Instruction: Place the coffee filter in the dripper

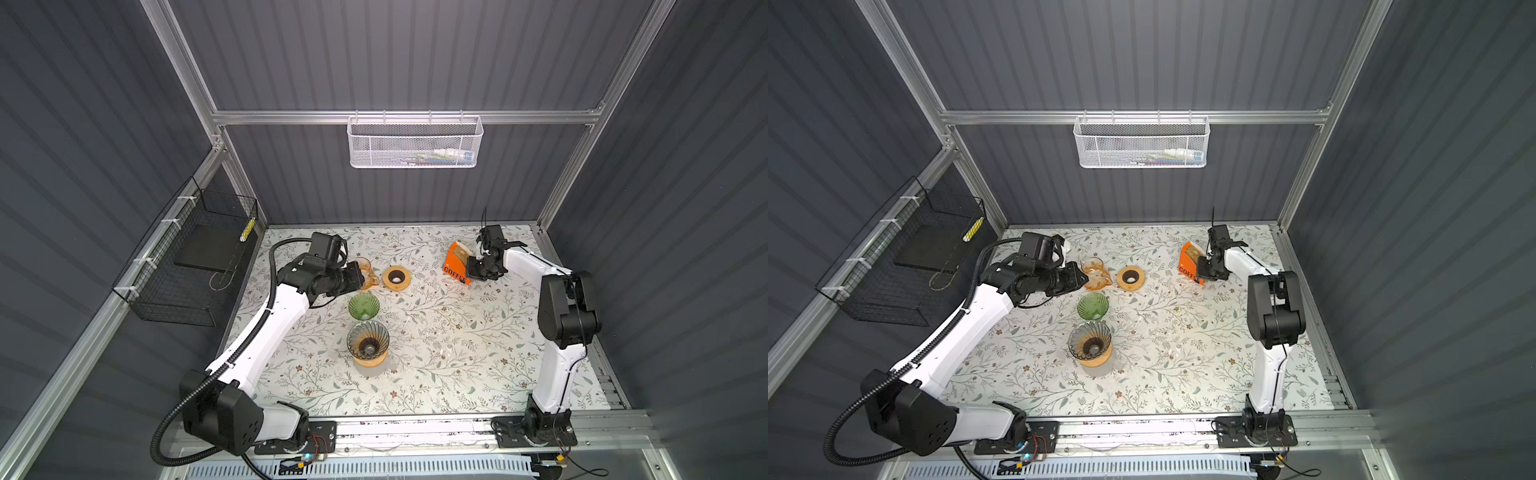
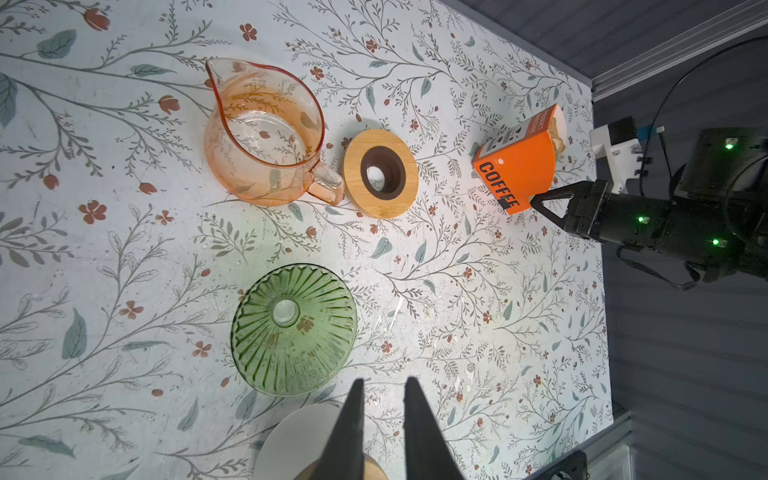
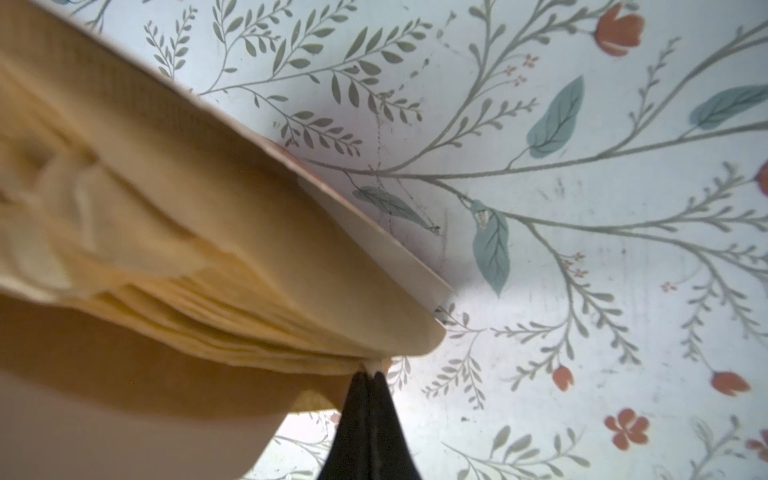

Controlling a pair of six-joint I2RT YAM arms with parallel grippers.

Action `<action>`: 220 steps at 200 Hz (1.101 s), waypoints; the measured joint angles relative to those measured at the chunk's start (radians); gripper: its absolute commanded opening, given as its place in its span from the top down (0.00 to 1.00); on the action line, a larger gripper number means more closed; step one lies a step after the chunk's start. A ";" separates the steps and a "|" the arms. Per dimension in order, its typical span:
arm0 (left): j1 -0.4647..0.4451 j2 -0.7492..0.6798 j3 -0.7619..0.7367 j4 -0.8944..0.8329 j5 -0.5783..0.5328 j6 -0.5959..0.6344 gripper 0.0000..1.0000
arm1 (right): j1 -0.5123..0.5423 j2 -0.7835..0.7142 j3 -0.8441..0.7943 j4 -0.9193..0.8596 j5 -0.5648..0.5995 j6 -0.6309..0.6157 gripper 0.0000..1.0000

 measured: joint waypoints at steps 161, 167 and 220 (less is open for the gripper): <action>0.000 0.000 0.000 0.020 0.001 -0.004 0.81 | 0.000 -0.100 -0.093 -0.003 0.023 -0.010 0.78; 0.000 0.000 0.000 0.022 0.001 -0.007 0.81 | 0.000 -0.100 -0.093 -0.002 0.023 -0.010 0.77; 0.000 0.000 0.000 0.023 0.001 -0.011 0.80 | 0.000 -0.088 -0.056 -0.002 0.022 -0.009 0.78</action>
